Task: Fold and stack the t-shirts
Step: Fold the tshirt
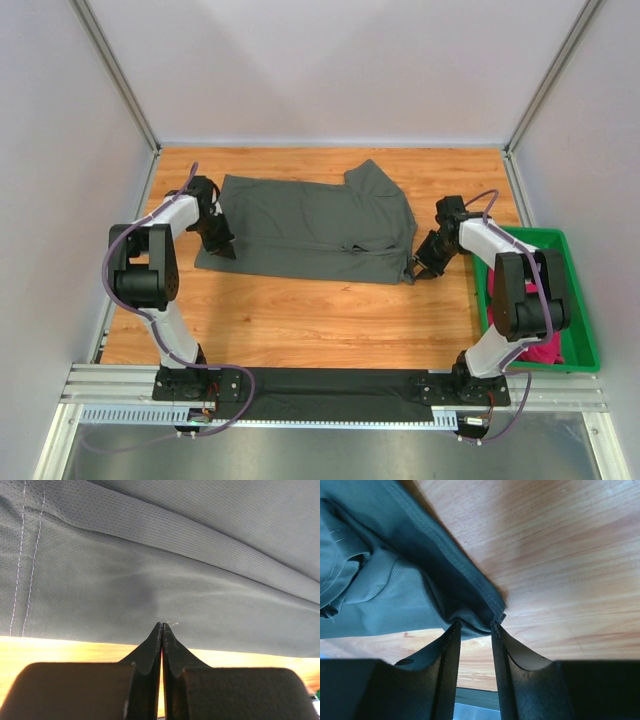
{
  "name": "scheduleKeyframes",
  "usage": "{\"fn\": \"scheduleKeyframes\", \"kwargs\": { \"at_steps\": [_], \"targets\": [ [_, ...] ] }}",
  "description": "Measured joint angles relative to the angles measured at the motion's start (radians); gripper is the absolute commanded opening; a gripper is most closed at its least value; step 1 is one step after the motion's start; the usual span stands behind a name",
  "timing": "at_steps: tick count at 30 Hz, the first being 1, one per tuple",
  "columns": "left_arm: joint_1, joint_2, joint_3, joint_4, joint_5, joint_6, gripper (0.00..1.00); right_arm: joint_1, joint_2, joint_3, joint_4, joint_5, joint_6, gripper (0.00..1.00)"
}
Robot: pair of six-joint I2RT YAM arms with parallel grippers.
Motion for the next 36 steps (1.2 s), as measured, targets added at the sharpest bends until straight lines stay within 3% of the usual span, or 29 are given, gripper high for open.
{"fn": "scheduleKeyframes", "kwargs": {
  "at_steps": [17, 20, 26, 36],
  "targets": [
    [0.004, 0.033, 0.0, 0.0, -0.022, 0.006, 0.04, -0.065, 0.01, -0.091, 0.05, -0.042, 0.009, 0.34],
    [0.012, 0.045, 0.0, 0.0, -0.023, 0.008, 0.03, -0.066, 0.035, -0.082, 0.062, -0.072, 0.003, 0.29],
    [0.039, 0.053, 0.0, 0.0, -0.01, 0.007, 0.03, -0.066, 0.063, -0.064, 0.067, -0.082, -0.014, 0.02],
    [0.049, 0.046, -0.019, 0.003, 0.026, 0.007, 0.04, -0.06, -0.019, -0.091, -0.002, 0.105, -0.068, 0.02]
  ]
}}
